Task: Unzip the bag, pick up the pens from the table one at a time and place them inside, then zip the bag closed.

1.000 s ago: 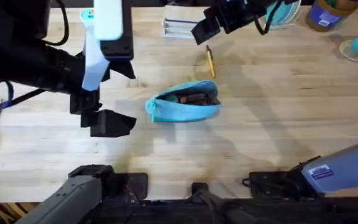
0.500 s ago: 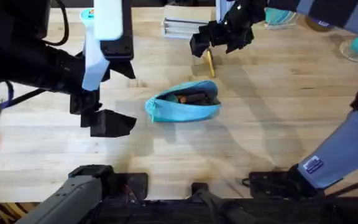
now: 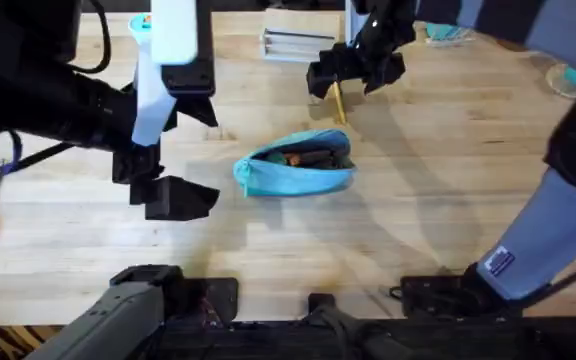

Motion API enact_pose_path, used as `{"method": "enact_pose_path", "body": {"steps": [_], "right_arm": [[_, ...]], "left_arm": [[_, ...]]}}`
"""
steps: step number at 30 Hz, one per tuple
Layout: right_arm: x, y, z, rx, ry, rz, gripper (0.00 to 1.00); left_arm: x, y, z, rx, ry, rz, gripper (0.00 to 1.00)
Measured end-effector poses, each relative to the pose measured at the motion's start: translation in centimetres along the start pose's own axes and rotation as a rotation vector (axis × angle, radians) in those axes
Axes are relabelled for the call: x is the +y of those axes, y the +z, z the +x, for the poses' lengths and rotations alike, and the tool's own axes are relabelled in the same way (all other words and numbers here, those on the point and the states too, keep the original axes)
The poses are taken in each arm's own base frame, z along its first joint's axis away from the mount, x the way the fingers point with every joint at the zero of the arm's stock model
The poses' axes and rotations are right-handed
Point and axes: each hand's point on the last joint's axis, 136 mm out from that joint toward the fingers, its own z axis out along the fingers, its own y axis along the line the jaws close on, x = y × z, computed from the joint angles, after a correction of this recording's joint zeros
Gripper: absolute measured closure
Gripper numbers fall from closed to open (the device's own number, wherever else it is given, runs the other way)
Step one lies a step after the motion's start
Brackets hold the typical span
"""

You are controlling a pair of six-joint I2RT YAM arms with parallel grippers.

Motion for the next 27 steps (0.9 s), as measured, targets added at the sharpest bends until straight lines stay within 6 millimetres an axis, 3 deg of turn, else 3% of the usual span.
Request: {"method": "enact_pose_path", "body": {"steps": [2,3,20,24,27], "right_arm": [[-0.1,1.6,0.5,0.033,-0.001,0.009,0.003],[-0.3,3.8,1.5,0.086,-0.003,0.026,0.003],[-0.2,3.9,1.4,0.089,-0.006,0.038,0.017],[-0.5,3.9,1.3,0.086,-0.003,0.047,0.364],[-0.7,3.9,1.2,0.084,0.003,0.051,0.743]], "left_arm": [[0.0,0.0,0.0,0.000,0.000,0.000,0.008],[0.0,0.0,0.0,0.000,0.000,0.000,0.008],[0.0,0.0,0.0,0.000,0.000,0.000,0.007],[0.0,0.0,0.0,0.000,0.000,0.000,0.008],[0.0,0.0,0.0,0.000,0.000,0.000,0.007]]}}
